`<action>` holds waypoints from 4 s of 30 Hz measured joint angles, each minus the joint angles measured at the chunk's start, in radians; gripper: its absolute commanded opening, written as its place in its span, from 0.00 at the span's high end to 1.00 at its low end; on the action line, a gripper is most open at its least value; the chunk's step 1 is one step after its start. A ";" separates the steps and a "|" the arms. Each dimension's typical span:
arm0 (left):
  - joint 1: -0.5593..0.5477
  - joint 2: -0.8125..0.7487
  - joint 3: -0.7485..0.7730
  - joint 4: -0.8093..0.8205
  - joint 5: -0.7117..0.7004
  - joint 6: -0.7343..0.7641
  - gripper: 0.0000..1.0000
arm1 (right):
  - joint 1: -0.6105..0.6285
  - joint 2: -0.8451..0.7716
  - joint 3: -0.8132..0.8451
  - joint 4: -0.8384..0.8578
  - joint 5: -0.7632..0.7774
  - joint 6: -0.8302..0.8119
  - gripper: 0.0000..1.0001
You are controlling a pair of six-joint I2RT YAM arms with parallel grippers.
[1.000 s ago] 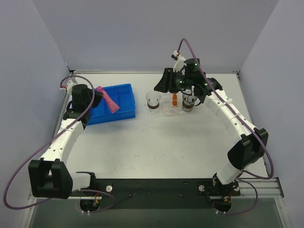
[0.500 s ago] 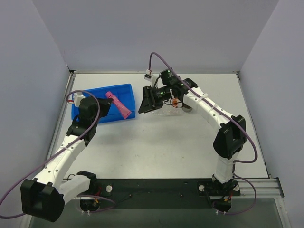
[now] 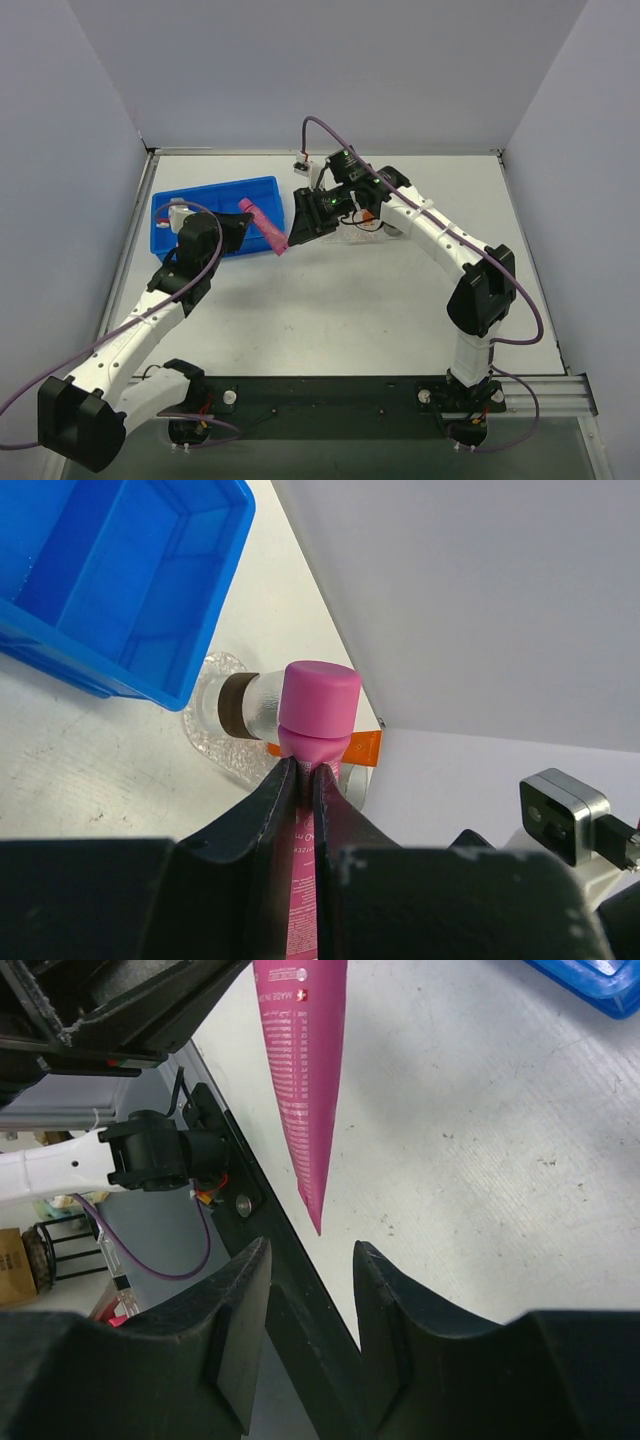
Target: Prepare toiletry sets of a toothbrush and toothpaste on the tray
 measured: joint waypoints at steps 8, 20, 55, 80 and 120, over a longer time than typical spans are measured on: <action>-0.024 -0.025 -0.010 0.004 -0.020 -0.035 0.97 | 0.005 0.000 0.000 -0.011 0.027 -0.027 0.66; -0.066 -0.032 -0.041 0.019 -0.024 -0.092 0.97 | 0.015 0.001 0.000 -0.018 0.029 -0.062 0.79; -0.023 -0.044 0.188 -0.106 0.400 0.867 0.27 | -0.167 -0.070 -0.016 -0.362 -0.018 -0.238 1.00; -0.345 0.202 0.319 -0.211 0.842 1.559 0.06 | -0.143 -0.113 -0.058 -0.570 -0.201 -0.242 1.00; -0.465 0.168 0.160 -0.172 0.561 1.676 0.75 | -0.138 -0.126 -0.044 -0.579 -0.214 -0.235 0.76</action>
